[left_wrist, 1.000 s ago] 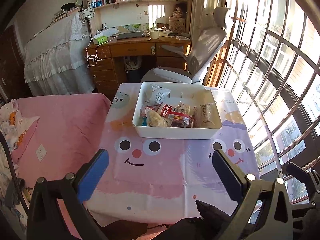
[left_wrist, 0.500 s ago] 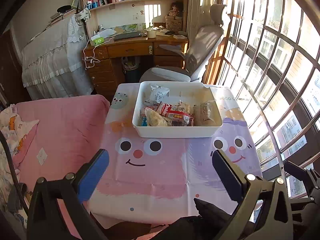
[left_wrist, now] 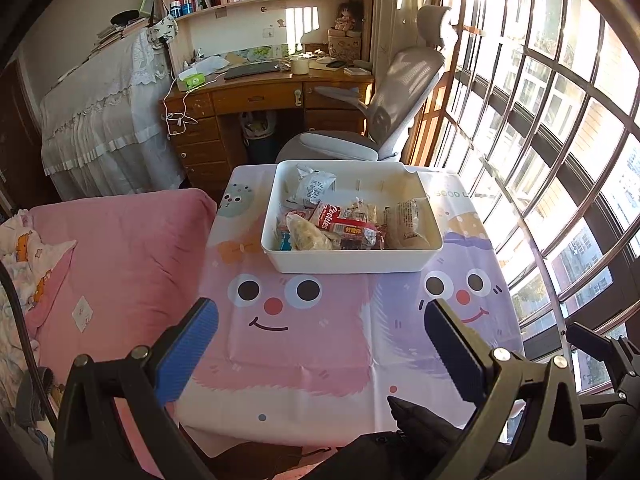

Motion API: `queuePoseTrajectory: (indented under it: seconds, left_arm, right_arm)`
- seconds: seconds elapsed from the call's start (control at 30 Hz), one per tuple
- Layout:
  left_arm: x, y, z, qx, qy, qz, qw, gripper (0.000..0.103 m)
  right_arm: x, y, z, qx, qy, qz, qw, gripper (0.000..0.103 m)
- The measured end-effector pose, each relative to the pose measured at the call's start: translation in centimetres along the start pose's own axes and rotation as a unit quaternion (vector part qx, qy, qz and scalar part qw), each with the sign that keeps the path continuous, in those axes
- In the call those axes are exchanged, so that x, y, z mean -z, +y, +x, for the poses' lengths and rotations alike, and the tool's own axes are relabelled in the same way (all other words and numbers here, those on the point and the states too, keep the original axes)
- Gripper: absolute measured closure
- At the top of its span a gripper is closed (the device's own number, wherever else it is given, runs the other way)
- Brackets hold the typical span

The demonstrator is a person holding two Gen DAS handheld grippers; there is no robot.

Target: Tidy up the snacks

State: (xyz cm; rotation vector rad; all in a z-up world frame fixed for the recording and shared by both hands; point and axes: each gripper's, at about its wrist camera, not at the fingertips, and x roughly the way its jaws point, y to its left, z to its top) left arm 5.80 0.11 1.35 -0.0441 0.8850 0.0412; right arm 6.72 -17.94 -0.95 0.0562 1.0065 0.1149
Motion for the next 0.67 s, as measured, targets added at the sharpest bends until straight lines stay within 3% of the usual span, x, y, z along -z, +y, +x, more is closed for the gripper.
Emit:
queuePoseTrajectory:
  seconds: [0.67]
  left_arm:
    - [-0.06, -0.12, 0.02, -0.002, 0.0, 0.0, 1.0, 0.0]
  right_arm:
    - [-0.15, -0.27, 0.12, 0.0, 0.001, 0.0, 1.0, 0.0]
